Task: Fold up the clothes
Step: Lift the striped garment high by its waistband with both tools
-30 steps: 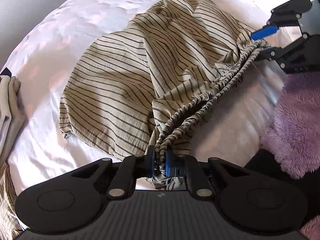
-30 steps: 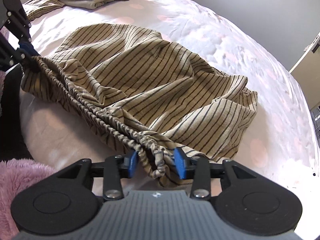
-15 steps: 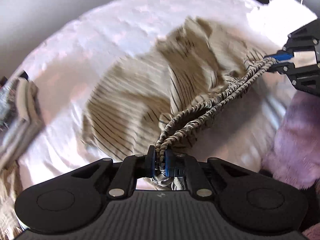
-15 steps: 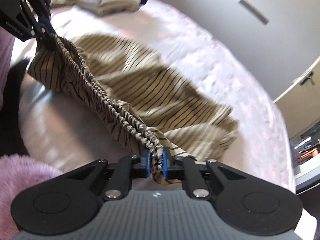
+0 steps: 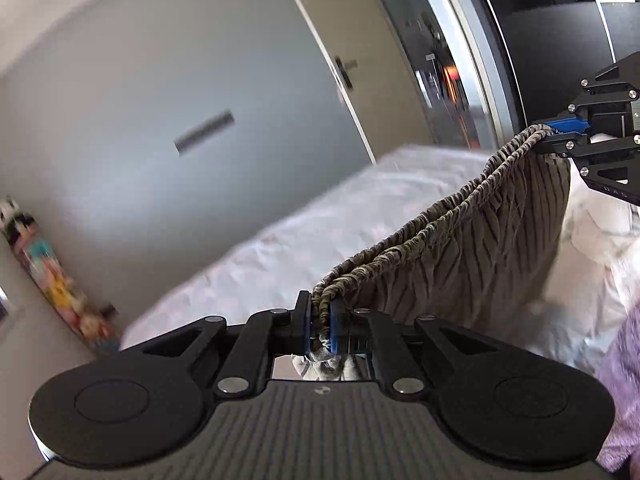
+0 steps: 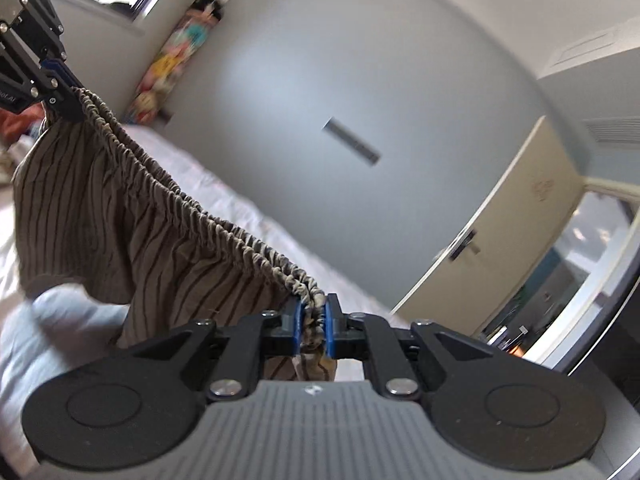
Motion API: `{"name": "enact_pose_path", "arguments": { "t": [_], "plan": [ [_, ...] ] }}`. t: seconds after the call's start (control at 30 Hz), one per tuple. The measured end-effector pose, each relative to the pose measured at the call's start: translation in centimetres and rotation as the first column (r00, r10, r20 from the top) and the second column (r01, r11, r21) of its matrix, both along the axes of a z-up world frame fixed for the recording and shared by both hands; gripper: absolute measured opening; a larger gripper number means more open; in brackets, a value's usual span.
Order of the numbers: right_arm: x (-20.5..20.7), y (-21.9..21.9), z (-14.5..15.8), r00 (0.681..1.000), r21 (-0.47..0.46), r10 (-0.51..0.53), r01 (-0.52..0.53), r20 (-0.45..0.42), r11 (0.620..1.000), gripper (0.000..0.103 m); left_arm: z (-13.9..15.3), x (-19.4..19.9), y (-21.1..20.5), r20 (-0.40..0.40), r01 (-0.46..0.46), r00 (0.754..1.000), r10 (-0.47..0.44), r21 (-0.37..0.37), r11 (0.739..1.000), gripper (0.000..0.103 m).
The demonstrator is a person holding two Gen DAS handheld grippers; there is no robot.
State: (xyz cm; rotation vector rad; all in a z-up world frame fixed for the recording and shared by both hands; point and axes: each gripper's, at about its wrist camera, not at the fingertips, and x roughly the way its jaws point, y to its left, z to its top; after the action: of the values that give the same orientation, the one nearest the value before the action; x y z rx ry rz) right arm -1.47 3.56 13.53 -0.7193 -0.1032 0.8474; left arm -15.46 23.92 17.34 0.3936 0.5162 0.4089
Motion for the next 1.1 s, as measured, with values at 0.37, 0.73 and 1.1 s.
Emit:
{"name": "enact_pose_path", "arguments": {
  "t": [0.37, 0.73, 1.1],
  "plan": [
    [1.3, 2.5, 5.5, 0.981, -0.046, -0.003, 0.012, 0.193, 0.999, 0.013, 3.7, 4.5, 2.1, -0.108, 0.031, 0.994, -0.018, 0.118, 0.993, 0.007],
    [10.8, 13.2, -1.0, 0.985, -0.182, -0.04, 0.071, 0.17, 0.981, 0.012, -1.8, 15.6, 7.8, -0.217, -0.011, 0.974, 0.063, 0.231, 0.973, 0.007],
    [14.0, 14.8, 2.7, 0.971, -0.019, -0.094, 0.1, 0.219, 0.995, 0.013, 0.8, 17.5, 8.7, -0.105, 0.051, 0.994, -0.006, 0.44, 0.896, 0.007]
  ]
}}
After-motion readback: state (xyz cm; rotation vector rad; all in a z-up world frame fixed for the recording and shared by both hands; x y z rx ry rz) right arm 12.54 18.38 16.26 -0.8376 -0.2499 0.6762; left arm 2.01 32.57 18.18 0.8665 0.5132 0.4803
